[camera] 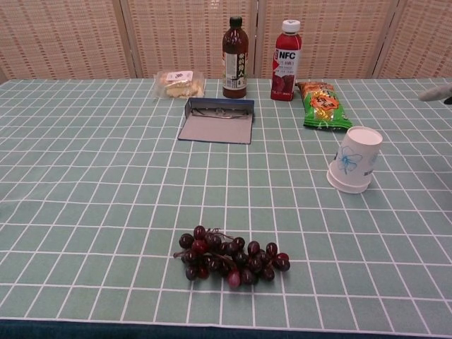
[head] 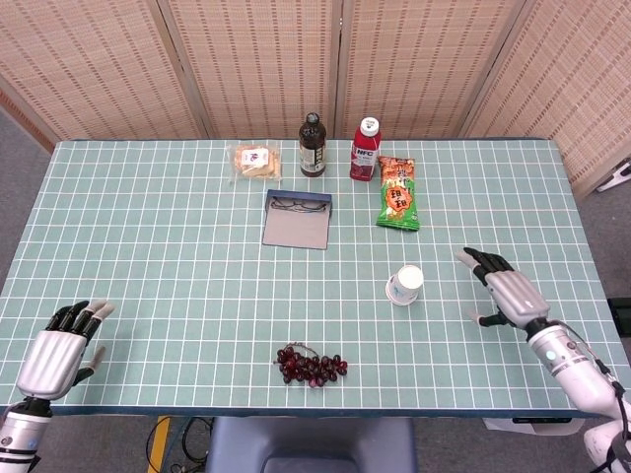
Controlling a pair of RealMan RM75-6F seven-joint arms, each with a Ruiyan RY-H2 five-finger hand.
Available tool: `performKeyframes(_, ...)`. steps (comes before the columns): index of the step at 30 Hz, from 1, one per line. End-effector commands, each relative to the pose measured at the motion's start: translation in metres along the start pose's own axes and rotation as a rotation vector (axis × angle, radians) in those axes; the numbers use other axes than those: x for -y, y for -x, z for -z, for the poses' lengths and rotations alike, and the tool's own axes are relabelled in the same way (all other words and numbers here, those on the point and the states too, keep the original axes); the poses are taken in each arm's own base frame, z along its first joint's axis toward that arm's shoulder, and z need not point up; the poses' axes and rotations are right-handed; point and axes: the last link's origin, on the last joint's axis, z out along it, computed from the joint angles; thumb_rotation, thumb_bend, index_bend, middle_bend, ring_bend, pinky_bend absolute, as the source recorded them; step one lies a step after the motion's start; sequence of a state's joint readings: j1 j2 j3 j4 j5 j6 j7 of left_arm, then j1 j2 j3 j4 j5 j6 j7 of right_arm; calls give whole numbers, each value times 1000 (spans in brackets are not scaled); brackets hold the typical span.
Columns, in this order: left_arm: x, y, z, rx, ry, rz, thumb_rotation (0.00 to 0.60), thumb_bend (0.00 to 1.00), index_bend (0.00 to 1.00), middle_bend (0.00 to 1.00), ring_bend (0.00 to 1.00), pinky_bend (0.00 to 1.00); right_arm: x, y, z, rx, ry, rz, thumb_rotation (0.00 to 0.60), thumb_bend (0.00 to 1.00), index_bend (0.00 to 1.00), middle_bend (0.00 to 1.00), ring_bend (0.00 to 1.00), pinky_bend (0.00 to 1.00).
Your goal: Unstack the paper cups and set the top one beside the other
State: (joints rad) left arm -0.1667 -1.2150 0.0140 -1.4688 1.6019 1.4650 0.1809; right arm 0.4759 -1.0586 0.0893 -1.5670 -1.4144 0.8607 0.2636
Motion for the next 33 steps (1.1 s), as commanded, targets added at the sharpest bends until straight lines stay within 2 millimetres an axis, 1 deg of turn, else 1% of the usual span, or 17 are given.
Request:
performKeyframes(1,0,-1,1,-2,-1,2,600,403,208,190,148,170,15,-4,-16,43,-19,2,600,267,62,0,0,0)
performKeyframes(5,1,-2,1,-3,-2,4,600,403,208,190,148,170,30,-5,-28,77,-38,0,600,271,77,0,0,0)
performKeyframes(11,1,-2,2,-6,-2,4,600,403,208,190,148,170,44,-8,-37,97,-62,-14,600,278,85,0,0,0)
performKeyframes(19,0,-3,2,-8,0,4,600,403,208,190,148,170,51,-10,-49,114,-62,-22,600,282,101,0,0,0)
performKeyframes(26,-1,-3,3,-8,7,2,600,403,208,190,148,170,57,-7,-58,122,-68,-29,600,282,111,0,0,0)
performKeyframes(33,0,-6,5,-18,8,10,600,402,208,190,148,170,57,-3,-63,121,-60,-12,600,290,147,0,0,0)
